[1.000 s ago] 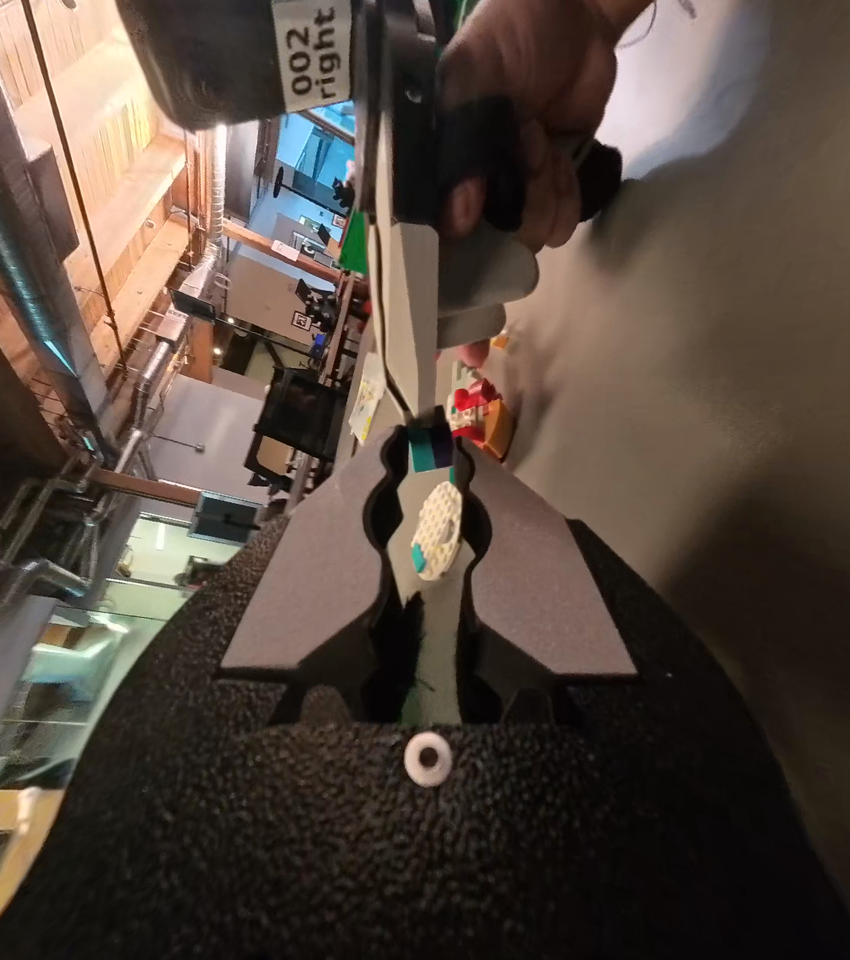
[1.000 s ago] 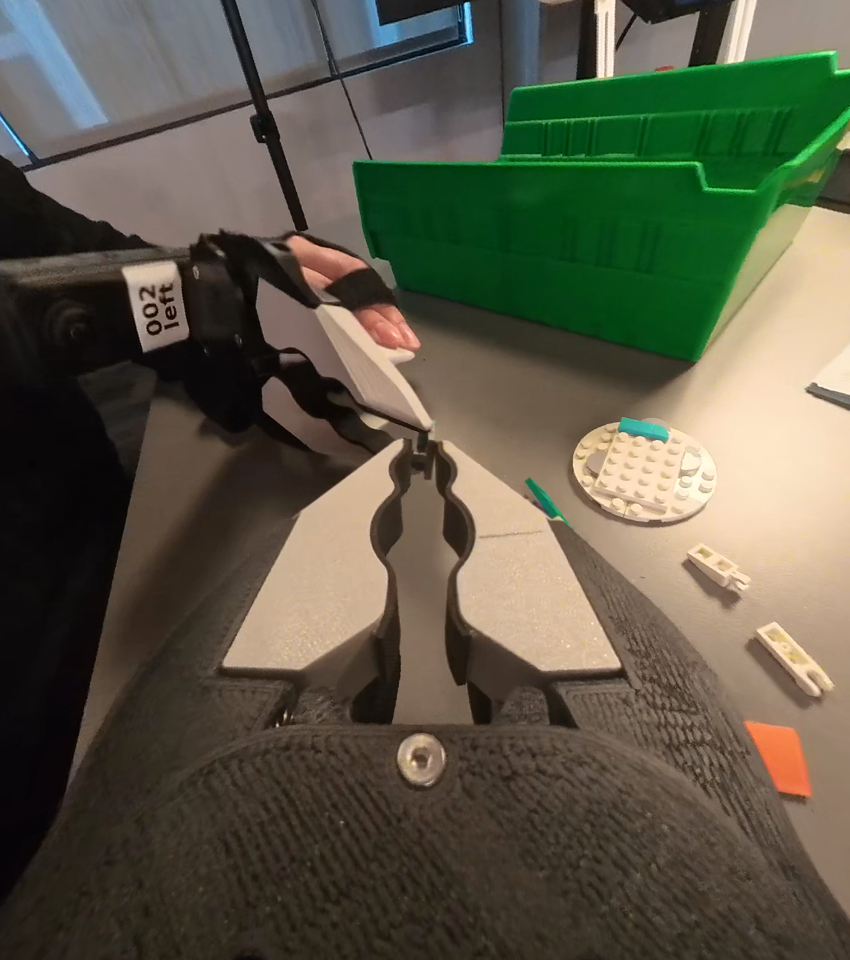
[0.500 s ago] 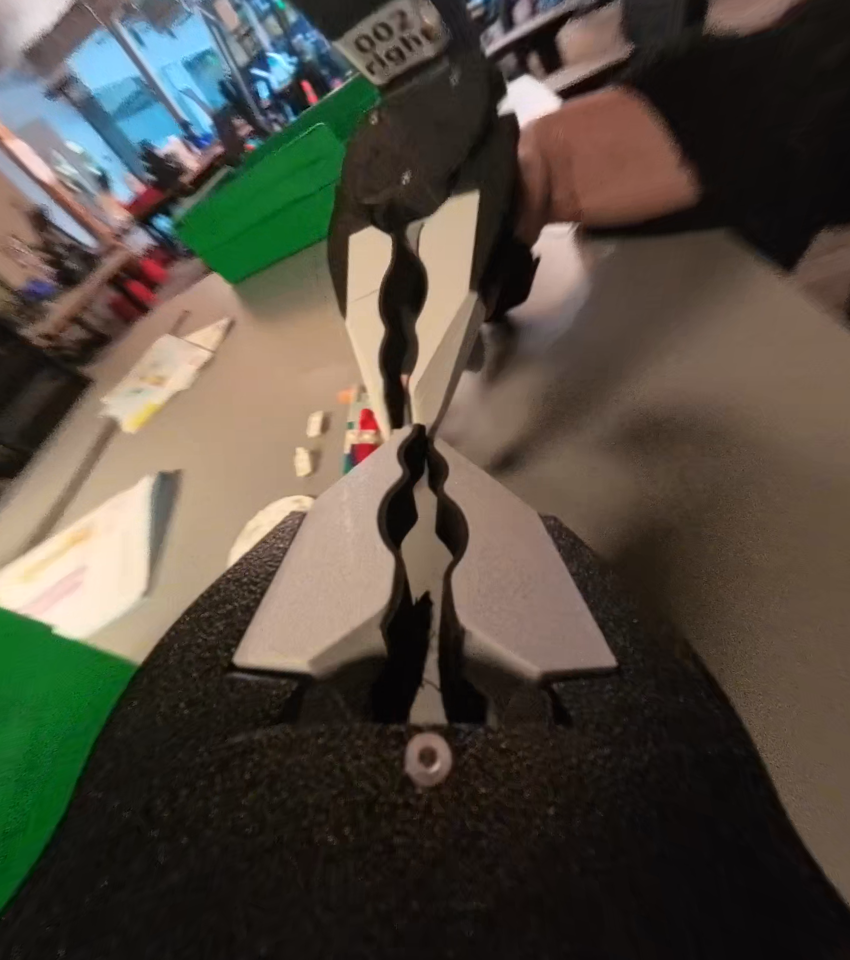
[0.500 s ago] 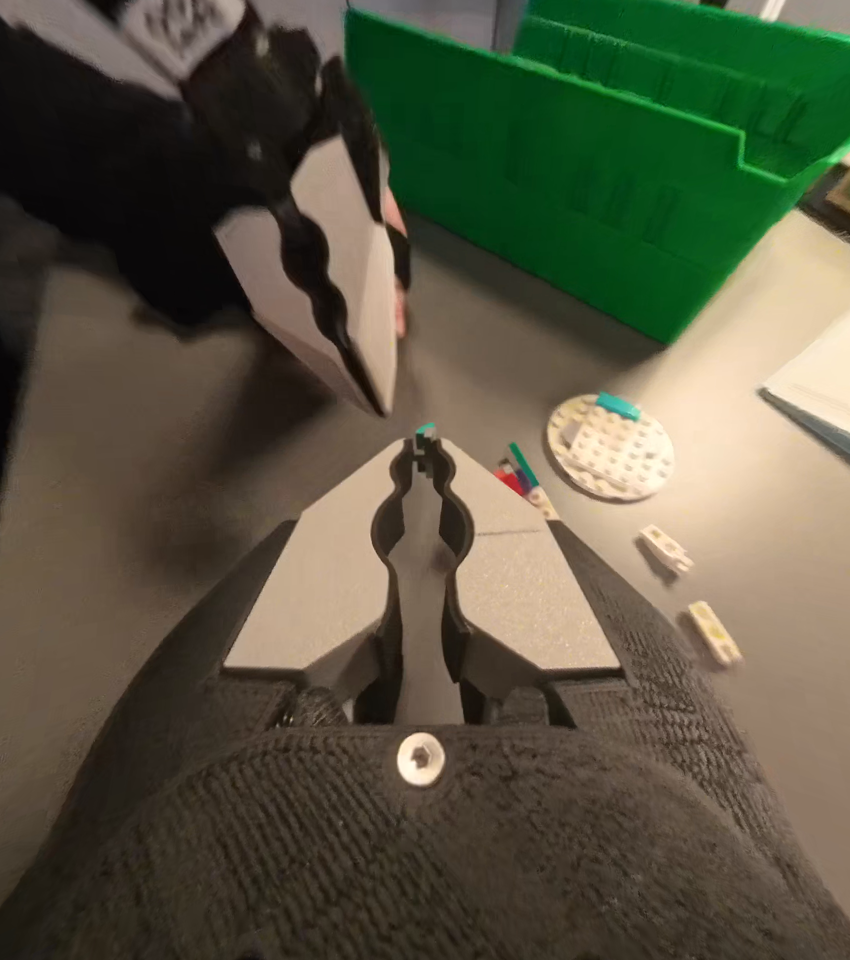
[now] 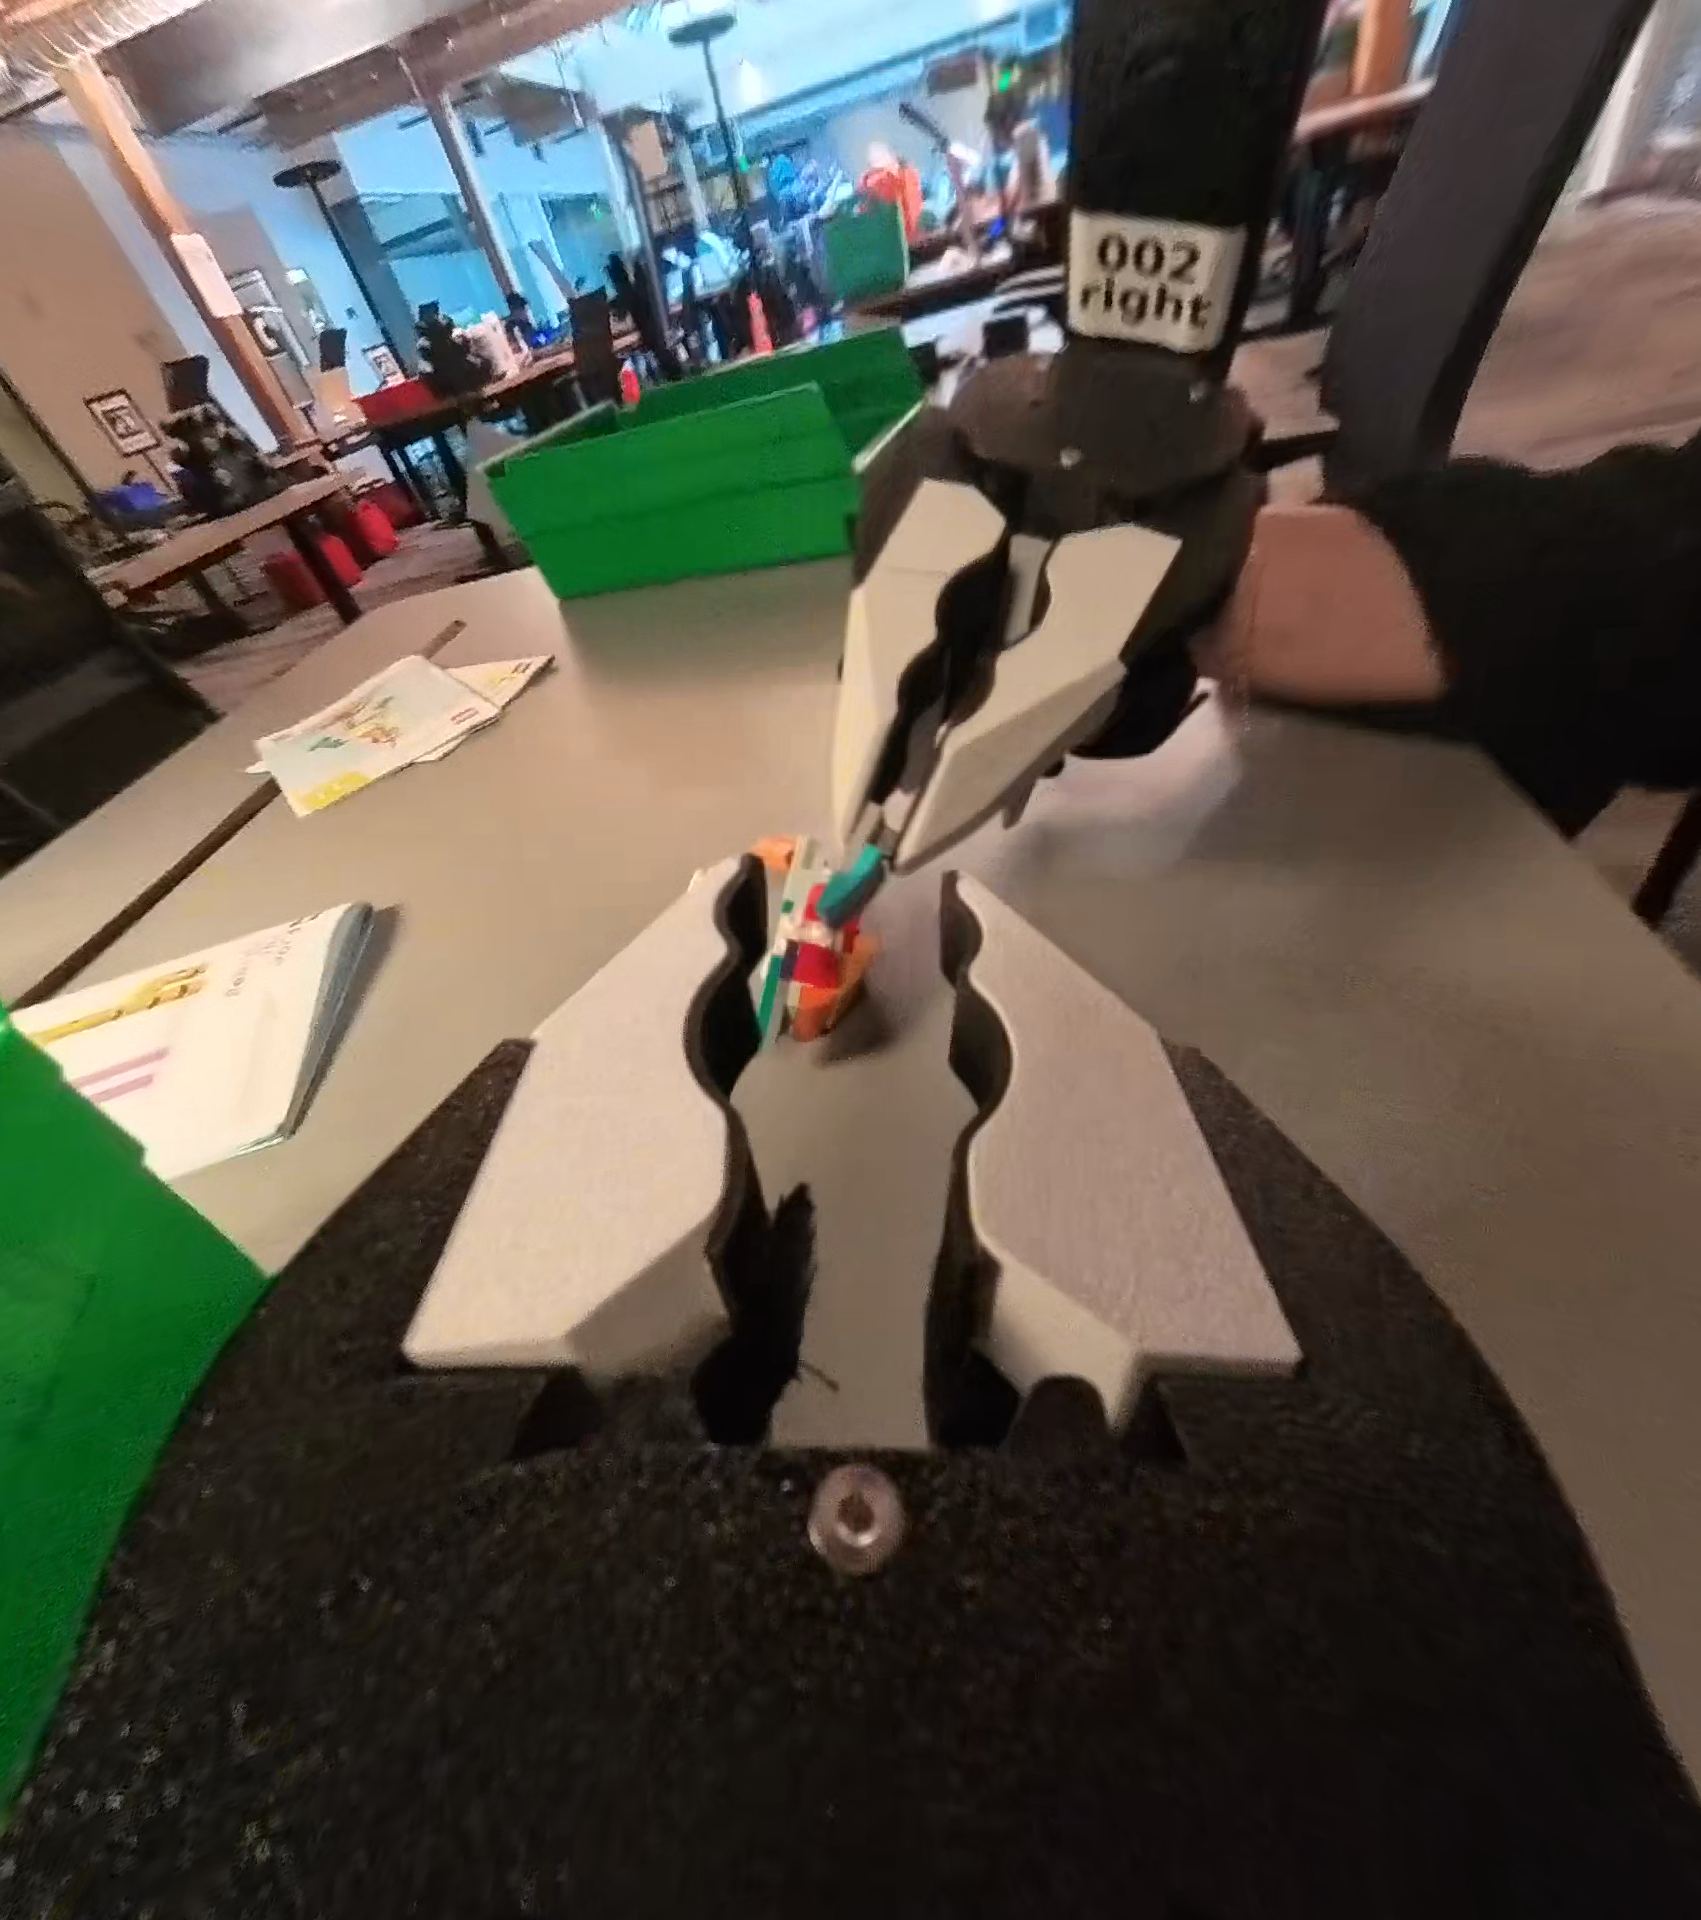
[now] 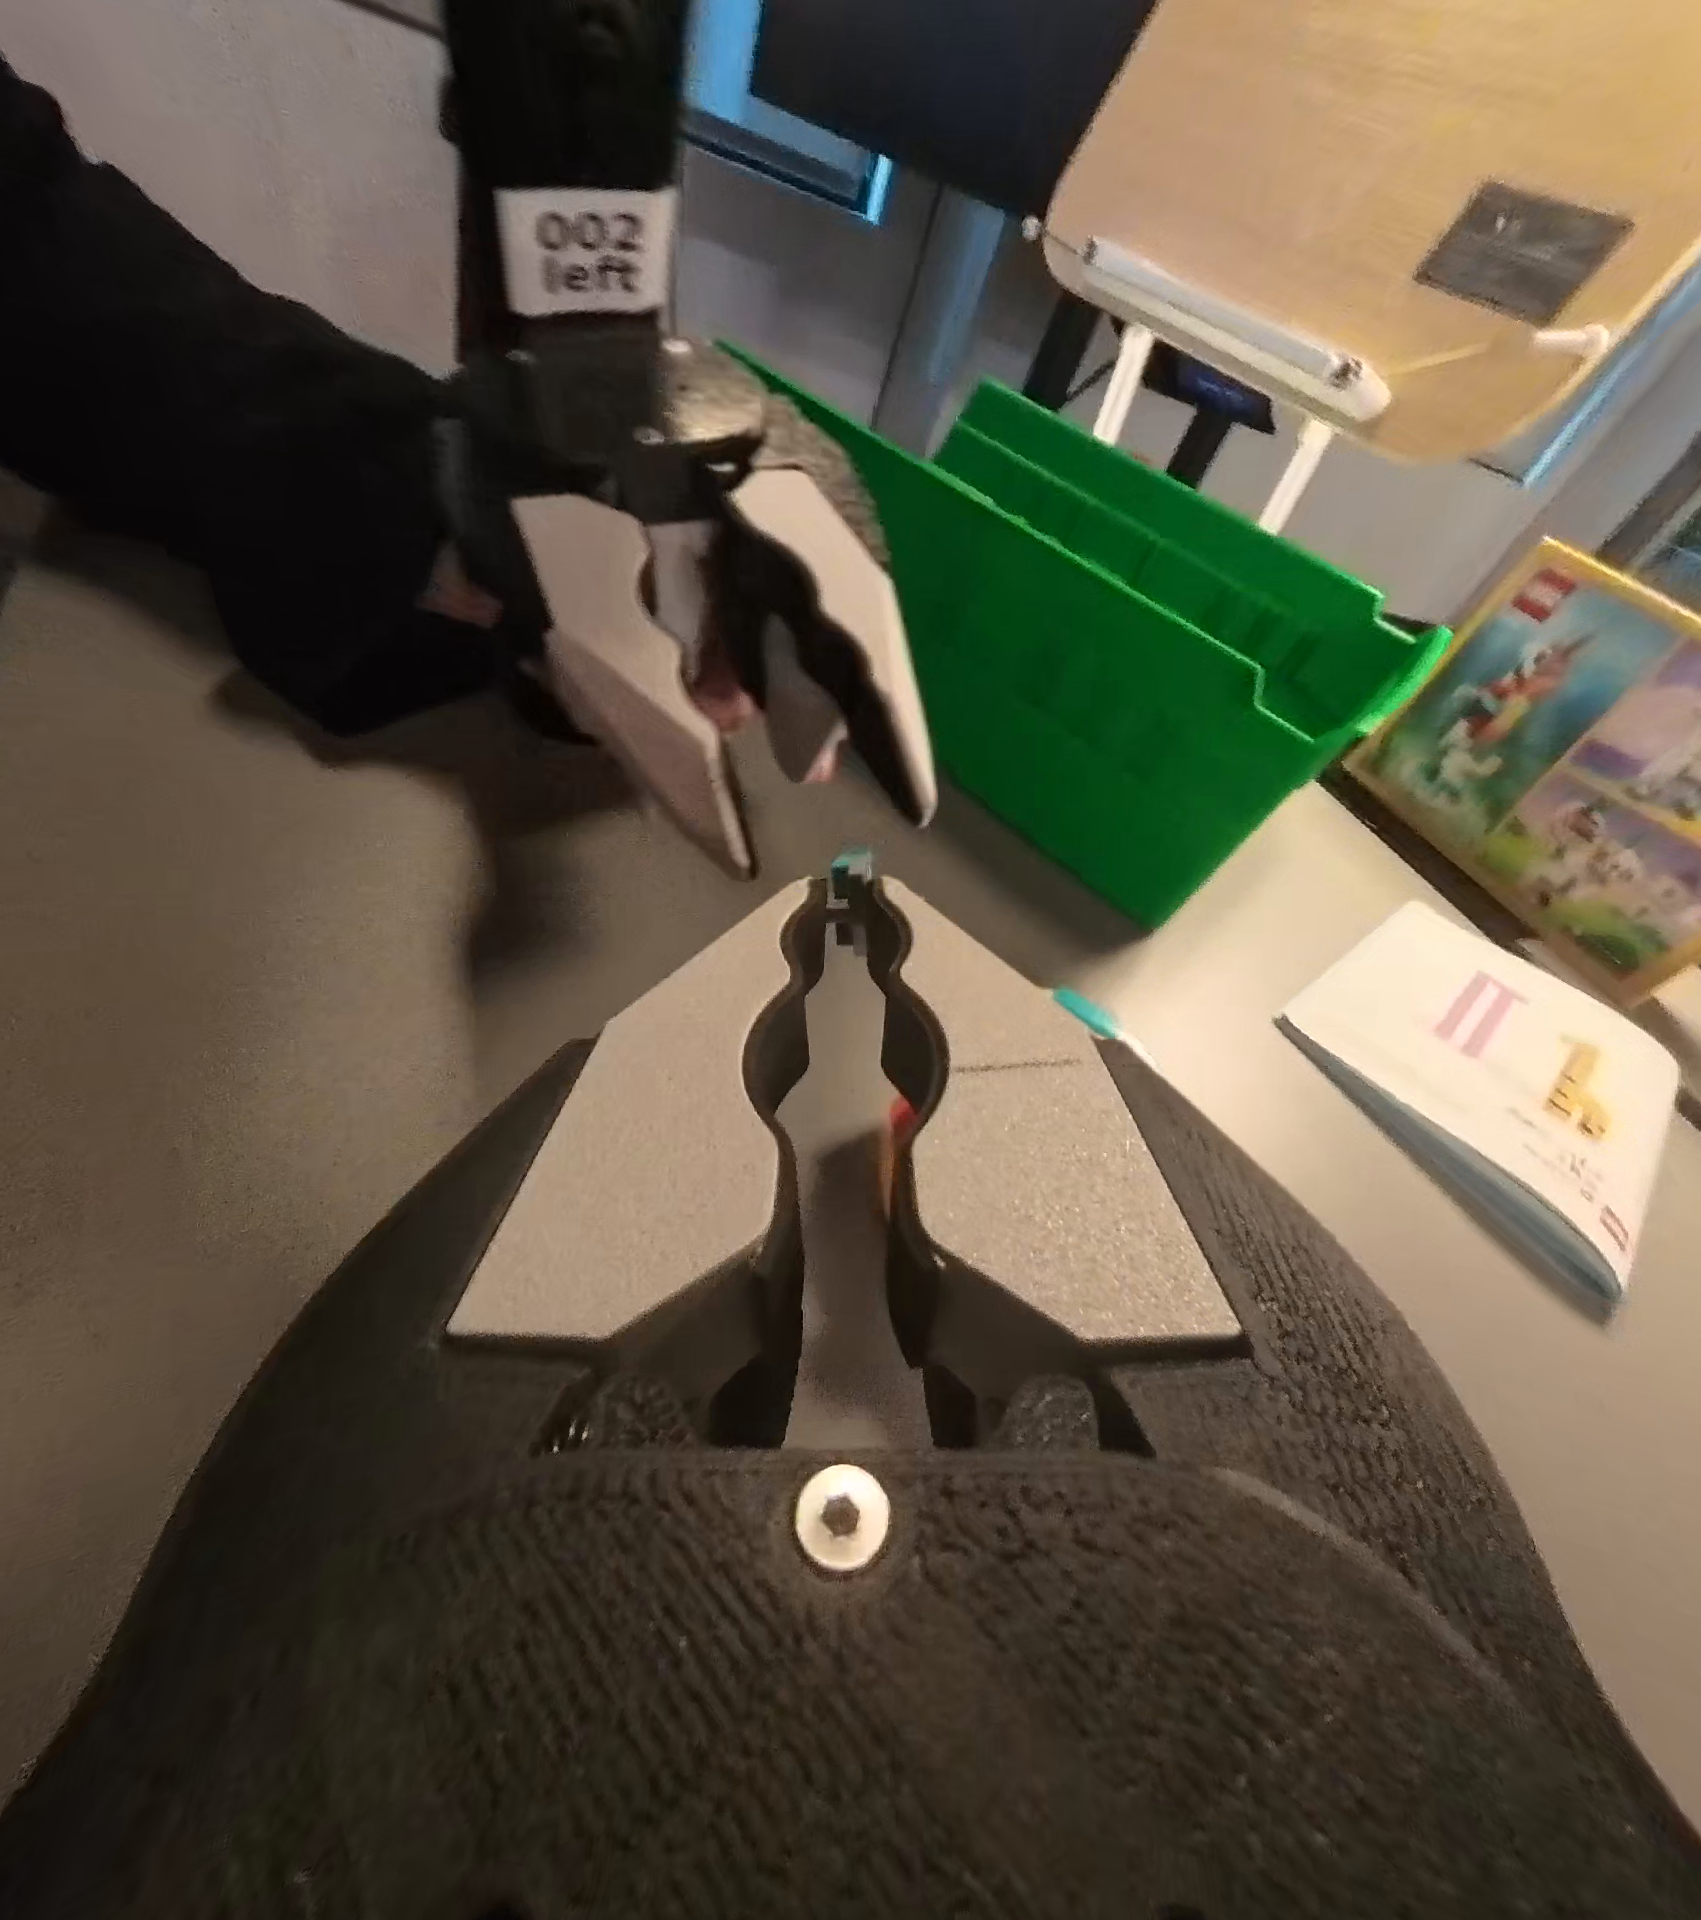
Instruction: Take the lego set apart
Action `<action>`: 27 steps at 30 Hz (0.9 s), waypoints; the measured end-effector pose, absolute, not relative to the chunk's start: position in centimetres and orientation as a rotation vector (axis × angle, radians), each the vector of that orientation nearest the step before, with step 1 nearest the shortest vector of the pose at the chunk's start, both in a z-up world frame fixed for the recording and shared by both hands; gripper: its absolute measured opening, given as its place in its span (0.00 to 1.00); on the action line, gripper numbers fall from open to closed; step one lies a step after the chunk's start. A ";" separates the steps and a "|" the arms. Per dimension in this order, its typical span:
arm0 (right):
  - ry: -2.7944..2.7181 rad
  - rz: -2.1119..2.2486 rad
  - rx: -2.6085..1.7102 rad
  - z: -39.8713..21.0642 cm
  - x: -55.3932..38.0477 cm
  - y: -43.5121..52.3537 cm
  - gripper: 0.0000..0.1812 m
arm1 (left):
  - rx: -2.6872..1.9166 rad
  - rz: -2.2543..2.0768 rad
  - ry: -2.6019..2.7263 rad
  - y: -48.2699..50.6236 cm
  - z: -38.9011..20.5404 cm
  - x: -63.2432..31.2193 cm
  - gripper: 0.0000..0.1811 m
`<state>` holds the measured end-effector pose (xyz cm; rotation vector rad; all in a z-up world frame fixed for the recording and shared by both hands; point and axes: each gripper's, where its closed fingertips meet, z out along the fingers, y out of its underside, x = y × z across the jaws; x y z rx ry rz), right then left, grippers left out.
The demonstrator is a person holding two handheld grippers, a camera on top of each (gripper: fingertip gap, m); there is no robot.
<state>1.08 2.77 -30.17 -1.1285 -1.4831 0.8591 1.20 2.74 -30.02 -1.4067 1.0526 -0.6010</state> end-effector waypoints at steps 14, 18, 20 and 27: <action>-1.292 1.116 -1.330 -29.3 0.7 3.8 0.03 | -1.179 0.062 1.211 3.8 -29.9 0.4 0.13; -1.040 1.380 -1.530 -28.9 0.4 5.4 0.03 | -1.074 0.401 1.233 5.2 -29.6 0.3 0.15; -0.956 1.481 -1.596 -29.0 0.2 5.6 0.03 | -1.080 0.468 1.247 5.8 -29.9 0.3 0.13; -0.800 1.640 -1.723 -29.8 -0.7 5.8 0.03 | -1.120 0.540 1.242 6.8 -30.3 -0.2 0.10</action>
